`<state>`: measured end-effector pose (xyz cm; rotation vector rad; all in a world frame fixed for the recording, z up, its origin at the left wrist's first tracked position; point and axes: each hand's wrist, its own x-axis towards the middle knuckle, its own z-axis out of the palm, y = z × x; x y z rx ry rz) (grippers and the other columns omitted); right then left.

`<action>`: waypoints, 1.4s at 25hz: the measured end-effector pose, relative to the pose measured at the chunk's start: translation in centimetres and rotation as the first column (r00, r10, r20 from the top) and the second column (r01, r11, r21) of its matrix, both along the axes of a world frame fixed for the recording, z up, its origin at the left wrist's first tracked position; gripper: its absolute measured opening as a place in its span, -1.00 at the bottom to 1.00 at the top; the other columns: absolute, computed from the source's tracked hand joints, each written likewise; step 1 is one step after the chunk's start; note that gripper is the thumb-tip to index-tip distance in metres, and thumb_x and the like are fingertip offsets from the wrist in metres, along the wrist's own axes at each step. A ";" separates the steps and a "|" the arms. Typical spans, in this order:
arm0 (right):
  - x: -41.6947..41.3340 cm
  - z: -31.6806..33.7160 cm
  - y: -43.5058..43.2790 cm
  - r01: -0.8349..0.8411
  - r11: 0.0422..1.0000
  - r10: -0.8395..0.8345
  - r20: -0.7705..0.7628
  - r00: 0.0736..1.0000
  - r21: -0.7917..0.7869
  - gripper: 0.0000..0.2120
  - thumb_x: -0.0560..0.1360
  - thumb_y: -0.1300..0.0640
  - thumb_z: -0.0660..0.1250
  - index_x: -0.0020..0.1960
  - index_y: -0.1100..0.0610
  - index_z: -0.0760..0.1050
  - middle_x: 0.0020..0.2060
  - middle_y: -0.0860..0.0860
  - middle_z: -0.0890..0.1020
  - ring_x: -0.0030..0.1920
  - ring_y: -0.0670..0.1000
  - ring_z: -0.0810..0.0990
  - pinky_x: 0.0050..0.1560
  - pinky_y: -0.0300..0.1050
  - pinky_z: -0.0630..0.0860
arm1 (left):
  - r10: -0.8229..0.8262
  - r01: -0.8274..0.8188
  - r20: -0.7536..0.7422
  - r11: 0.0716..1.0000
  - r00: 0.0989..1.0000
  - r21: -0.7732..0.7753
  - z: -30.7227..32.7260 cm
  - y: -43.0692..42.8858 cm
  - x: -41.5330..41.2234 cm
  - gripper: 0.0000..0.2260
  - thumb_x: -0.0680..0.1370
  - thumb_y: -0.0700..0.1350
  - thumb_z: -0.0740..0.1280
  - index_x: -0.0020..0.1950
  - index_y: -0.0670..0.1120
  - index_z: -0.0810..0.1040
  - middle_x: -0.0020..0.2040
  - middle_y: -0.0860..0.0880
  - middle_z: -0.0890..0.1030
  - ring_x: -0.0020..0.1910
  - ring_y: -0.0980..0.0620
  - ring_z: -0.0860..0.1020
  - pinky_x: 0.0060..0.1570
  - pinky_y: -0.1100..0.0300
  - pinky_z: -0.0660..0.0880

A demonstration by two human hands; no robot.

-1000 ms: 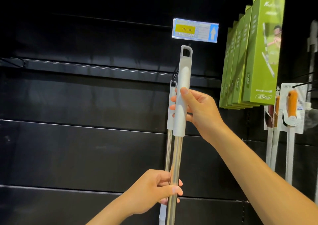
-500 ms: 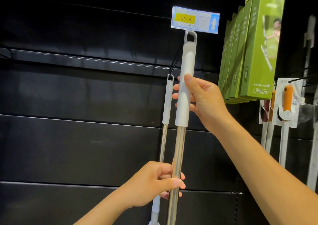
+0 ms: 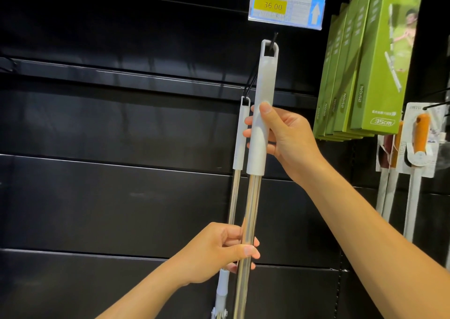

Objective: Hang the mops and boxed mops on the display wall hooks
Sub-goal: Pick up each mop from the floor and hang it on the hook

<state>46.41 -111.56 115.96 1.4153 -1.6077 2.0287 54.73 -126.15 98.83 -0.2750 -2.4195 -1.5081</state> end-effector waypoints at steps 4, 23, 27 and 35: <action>-1.3 -0.3 -1.1 -0.003 1.000 0.002 0.034 0.999 0.006 -0.79 0.62 -0.05 0.34 0.17 0.03 0.62 0.02 0.04 0.76 0.00 0.09 0.77 0.10 0.17 0.70 | 0.014 -0.014 0.001 1.000 1.000 0.013 -0.5 -0.9 -1.2 -0.84 0.65 -0.09 0.40 0.20 -0.06 0.69 0.06 -0.05 0.77 0.09 -0.03 0.74 0.19 -0.11 0.63; -11.6 -1.3 -7.2 0.019 0.997 -0.025 0.078 0.997 0.080 -0.75 0.65 -0.05 0.33 0.22 0.06 0.61 0.02 -0.02 0.75 -0.03 -0.01 0.77 0.06 0.04 0.72 | 0.235 -0.236 -0.096 0.972 0.967 0.003 -2.7 -5.2 -11.0 -0.83 0.65 -0.05 0.39 0.23 0.02 0.67 0.06 0.03 0.74 0.08 0.10 0.72 0.04 0.19 0.68; -13.9 -1.4 -8.8 0.067 0.995 -0.073 0.092 0.993 0.070 -0.75 0.64 -0.04 0.36 0.27 0.03 0.54 0.05 0.00 0.73 -0.06 -0.03 0.77 -0.02 -0.01 0.73 | 0.392 -0.384 -0.106 0.919 0.914 0.088 -2.7 -5.9 -13.2 -0.85 0.56 -0.08 0.52 0.09 0.00 0.62 -0.13 0.06 0.61 -0.12 0.09 0.68 -0.04 0.06 0.73; -16.5 -1.7 -10.7 0.100 0.993 -0.109 0.131 0.985 0.070 -0.80 0.62 -0.03 0.38 0.21 0.01 0.55 0.04 -0.01 0.72 -0.08 -0.05 0.77 -0.04 -0.05 0.73 | 0.415 -0.401 -0.072 0.903 0.907 0.153 -2.9 -6.9 -15.5 -0.82 0.53 -0.12 0.55 0.02 -0.06 0.57 -0.21 0.07 0.57 -0.27 0.15 0.61 -0.08 0.03 0.72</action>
